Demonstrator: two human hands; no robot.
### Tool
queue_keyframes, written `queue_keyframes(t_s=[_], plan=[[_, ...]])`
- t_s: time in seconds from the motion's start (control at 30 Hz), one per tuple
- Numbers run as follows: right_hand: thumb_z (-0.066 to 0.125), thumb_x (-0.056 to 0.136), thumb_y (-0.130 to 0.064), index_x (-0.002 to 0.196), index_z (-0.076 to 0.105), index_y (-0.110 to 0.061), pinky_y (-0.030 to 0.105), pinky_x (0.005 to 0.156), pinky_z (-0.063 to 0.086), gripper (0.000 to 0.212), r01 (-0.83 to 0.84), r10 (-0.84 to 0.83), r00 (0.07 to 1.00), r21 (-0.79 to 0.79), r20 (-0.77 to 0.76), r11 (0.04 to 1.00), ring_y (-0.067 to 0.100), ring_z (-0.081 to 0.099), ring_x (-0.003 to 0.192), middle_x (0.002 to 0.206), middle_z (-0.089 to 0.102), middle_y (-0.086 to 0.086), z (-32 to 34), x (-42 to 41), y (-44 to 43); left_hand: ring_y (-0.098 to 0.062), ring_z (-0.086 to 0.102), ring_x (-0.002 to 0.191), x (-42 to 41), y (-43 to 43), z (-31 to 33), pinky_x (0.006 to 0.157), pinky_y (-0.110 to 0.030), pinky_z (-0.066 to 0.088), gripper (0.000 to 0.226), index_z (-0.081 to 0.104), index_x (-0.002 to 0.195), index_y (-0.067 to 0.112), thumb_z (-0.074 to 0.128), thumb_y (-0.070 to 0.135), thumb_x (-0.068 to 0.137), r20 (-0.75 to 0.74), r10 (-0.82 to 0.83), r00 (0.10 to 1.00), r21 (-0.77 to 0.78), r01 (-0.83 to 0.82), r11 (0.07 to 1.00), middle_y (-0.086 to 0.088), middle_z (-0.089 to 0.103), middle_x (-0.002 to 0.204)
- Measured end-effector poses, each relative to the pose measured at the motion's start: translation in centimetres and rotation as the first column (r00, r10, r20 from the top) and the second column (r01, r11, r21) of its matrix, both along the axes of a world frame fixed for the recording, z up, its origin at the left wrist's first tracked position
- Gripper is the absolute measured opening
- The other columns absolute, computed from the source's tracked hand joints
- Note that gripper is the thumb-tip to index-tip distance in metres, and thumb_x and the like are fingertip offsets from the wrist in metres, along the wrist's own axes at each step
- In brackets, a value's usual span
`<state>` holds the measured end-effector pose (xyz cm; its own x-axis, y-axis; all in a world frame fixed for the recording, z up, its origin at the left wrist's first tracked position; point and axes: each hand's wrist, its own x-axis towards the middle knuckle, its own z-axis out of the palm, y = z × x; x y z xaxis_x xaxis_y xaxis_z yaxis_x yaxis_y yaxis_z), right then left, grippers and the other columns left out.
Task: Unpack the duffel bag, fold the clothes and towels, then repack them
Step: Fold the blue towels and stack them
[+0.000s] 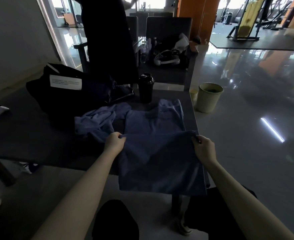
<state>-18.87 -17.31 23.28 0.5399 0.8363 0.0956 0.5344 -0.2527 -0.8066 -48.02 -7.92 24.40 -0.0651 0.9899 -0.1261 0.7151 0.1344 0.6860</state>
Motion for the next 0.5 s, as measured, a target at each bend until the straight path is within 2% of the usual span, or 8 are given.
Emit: queue_keyframes(t_s=[0.1, 0.23, 0.3, 0.37, 0.43, 0.5], plan=[[0.052, 0.095, -0.027, 0.077, 0.066, -0.012, 0.040, 0.064, 0.048, 0.028, -0.013, 0.016, 0.998, -0.046, 0.062, 0.999, 0.027, 0.060, 0.072, 0.077, 0.066, 0.008, -1.6, 0.9, 2.4, -0.021, 0.053, 0.077, 0.5, 1.8, -1.5, 0.061, -0.028, 0.038, 0.015, 0.059, 0.091, 0.009, 0.050, 0.021, 0.096, -0.037, -0.014, 0.999, 0.007, 0.015, 1.000, -0.009, 0.059, 0.088], [0.049, 0.096, -0.030, 0.088, 0.068, -0.013, 0.033, 0.057, 0.040, 0.027, 0.021, 0.003, 0.983, -0.128, 0.184, 0.992, 0.029, 0.060, 0.075, 0.087, 0.068, 0.011, -3.1, 1.0, 4.1, -0.021, 0.053, 0.075, 1.0, 3.1, -3.2, 0.057, -0.028, 0.039, 0.014, 0.058, 0.089, 0.010, 0.051, 0.020, 0.095, -0.089, -0.016, 0.996, 0.054, 0.021, 0.998, -0.011, 0.062, 0.091], [0.048, 0.096, -0.029, 0.103, 0.066, -0.013, 0.033, 0.062, 0.041, 0.025, 0.054, -0.003, 0.954, -0.161, 0.301, 0.985, 0.034, 0.061, 0.085, 0.097, 0.068, 0.013, -3.1, 0.6, 4.5, -0.026, 0.057, 0.087, 1.2, 3.2, -4.1, 0.068, -0.031, 0.045, 0.015, 0.062, 0.098, 0.009, 0.052, 0.021, 0.095, -0.149, -0.015, 0.989, 0.103, 0.031, 0.994, -0.012, 0.063, 0.101], [0.051, 0.093, -0.024, 0.117, 0.058, -0.011, 0.040, 0.075, 0.043, 0.028, 0.072, -0.004, 0.907, -0.144, 0.422, 0.987, 0.036, 0.057, 0.099, 0.113, 0.060, 0.014, -3.1, -0.3, 4.1, -0.027, 0.053, 0.108, 1.4, 3.0, -4.9, 0.084, -0.036, 0.046, 0.026, 0.059, 0.117, 0.011, 0.052, 0.023, 0.095, -0.259, -0.026, 0.965, 0.215, 0.084, 0.973, -0.009, 0.058, 0.120], [0.054, 0.091, -0.025, 0.128, 0.051, -0.010, 0.046, 0.092, 0.039, 0.040, 0.009, 0.040, 0.848, -0.090, 0.529, 0.996, 0.035, 0.049, 0.116, 0.129, 0.051, 0.014, -3.7, -1.6, 3.3, -0.024, 0.038, 0.130, 1.6, 2.4, -5.8, 0.103, -0.040, 0.036, 0.044, 0.044, 0.138, 0.015, 0.045, 0.032, 0.098, -0.393, -0.128, 0.910, 0.225, 0.230, 0.947, -0.004, 0.042, 0.144], [0.044, 0.096, -0.035, 0.138, 0.045, -0.015, 0.049, 0.108, 0.026, 0.047, -0.087, 0.201, 0.795, -0.219, 0.572, 0.972, 0.029, 0.034, 0.136, 0.147, 0.039, 0.009, -4.8, -2.6, 2.4, -0.020, 0.015, 0.144, 1.7, 2.0, -6.6, 0.115, -0.043, 0.016, 0.054, 0.025, 0.149, 0.021, 0.030, 0.043, 0.101, -0.459, -0.258, 0.850, 0.084, 0.331, 0.940, 0.002, 0.018, 0.158]])
